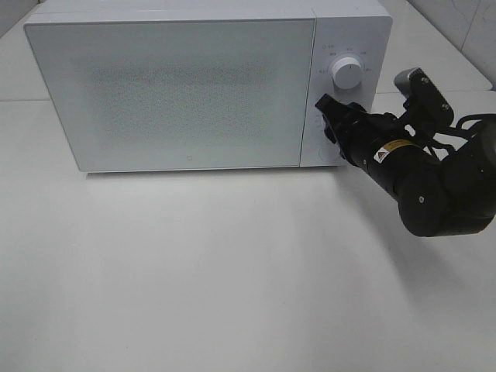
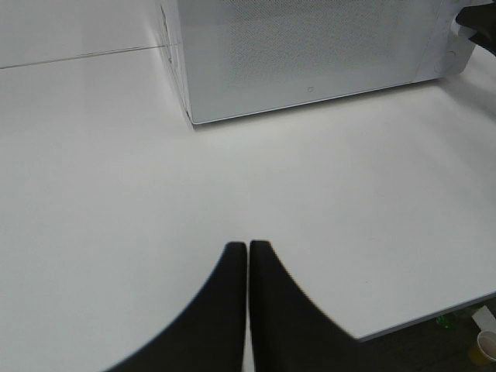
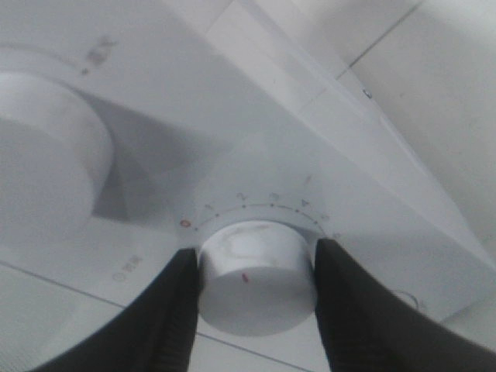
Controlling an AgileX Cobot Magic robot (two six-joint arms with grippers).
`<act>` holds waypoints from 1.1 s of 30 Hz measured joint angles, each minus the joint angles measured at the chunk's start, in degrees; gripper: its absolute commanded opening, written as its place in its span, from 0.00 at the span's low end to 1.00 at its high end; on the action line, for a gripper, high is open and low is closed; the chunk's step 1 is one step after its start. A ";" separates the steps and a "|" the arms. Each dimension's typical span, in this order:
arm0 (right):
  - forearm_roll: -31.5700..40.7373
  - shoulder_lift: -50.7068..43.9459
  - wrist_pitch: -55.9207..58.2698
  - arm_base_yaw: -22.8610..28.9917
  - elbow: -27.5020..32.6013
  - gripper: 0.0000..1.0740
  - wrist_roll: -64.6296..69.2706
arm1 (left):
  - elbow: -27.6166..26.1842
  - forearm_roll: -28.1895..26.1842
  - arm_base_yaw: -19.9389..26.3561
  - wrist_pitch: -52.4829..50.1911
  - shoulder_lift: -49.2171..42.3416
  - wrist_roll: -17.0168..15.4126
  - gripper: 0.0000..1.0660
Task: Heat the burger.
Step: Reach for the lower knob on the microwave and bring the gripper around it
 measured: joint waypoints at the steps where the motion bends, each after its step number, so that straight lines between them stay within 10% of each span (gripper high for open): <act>1: 0.00 0.00 0.00 0.00 0.00 0.00 0.00 | 0.00 0.00 0.00 0.00 0.00 0.00 0.00; 20: -2.23 0.80 -2.98 -0.57 0.52 0.01 41.37 | 0.00 0.00 0.00 0.00 0.00 0.00 0.00; 33: -3.27 0.80 -3.67 -0.52 0.74 0.54 41.71 | 0.00 0.00 0.00 0.00 0.00 0.00 0.00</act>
